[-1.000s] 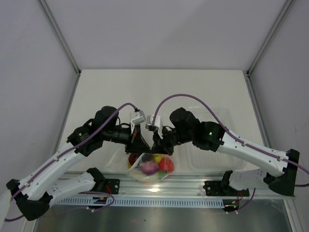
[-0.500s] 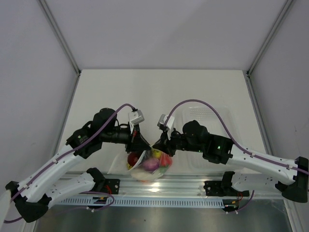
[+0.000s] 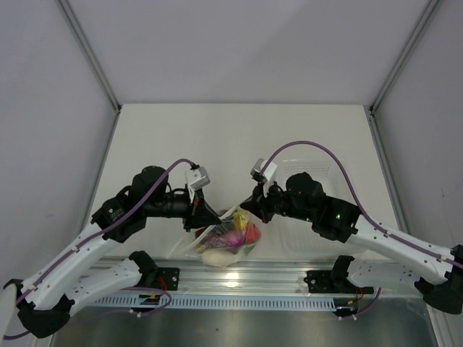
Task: Place the food in the zip-top bag and seal the zipper
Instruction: Zip the zipper food storage bag at the center of the board.
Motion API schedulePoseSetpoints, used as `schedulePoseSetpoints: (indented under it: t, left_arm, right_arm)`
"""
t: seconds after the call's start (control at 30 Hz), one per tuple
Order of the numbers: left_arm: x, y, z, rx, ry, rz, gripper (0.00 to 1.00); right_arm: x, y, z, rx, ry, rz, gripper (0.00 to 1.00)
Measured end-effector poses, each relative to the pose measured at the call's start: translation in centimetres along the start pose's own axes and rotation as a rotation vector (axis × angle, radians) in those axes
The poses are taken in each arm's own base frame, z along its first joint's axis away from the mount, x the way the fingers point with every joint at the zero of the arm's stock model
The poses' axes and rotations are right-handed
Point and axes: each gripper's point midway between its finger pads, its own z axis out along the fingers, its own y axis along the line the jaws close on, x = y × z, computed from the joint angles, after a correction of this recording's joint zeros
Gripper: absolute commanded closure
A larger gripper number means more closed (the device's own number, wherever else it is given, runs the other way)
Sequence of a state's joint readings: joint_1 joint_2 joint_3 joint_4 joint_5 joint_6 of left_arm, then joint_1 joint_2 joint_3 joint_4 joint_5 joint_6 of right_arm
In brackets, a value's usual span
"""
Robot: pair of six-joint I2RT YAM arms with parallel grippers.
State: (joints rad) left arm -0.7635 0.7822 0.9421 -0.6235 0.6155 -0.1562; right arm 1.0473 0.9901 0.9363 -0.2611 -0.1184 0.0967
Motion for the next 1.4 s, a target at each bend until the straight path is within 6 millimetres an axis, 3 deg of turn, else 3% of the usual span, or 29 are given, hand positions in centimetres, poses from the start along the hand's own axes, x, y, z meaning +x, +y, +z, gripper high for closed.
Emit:
schedulePoseSetpoints:
  t: [0.2, 0.43, 0.7, 1.17, 1.4]
  left_arm:
    - [0.9, -0.2, -1.0, -0.025, 0.015, -0.012, 0.99]
    - [1.8, -0.1, -2.7, -0.096, 0.023, -0.031, 0.99]
    - [2.6, 0.3, -4.3, -0.18, 0.006, -0.069, 0.99]
    - [5.5, 1.1, -5.1, -0.25, 0.035, -0.153, 0.99]
    - [6.2, 1.2, -5.3, -0.267, 0.03, -0.197, 0.99]
  right_arm:
    - [-0.1, -1.2, -1.1, 0.049, -0.007, 0.007, 1.0]
    - [0.6, -2.5, -1.3, 0.11, 0.019, 0.014, 1.0]
    - [1.1, -5.3, -1.3, 0.203, 0.032, 0.045, 1.0]
    - [3.6, -9.1, -0.7, 0.305, 0.095, 0.115, 1.0]
    - [3.8, -9.8, -0.4, 0.319, 0.094, 0.13, 1.0]
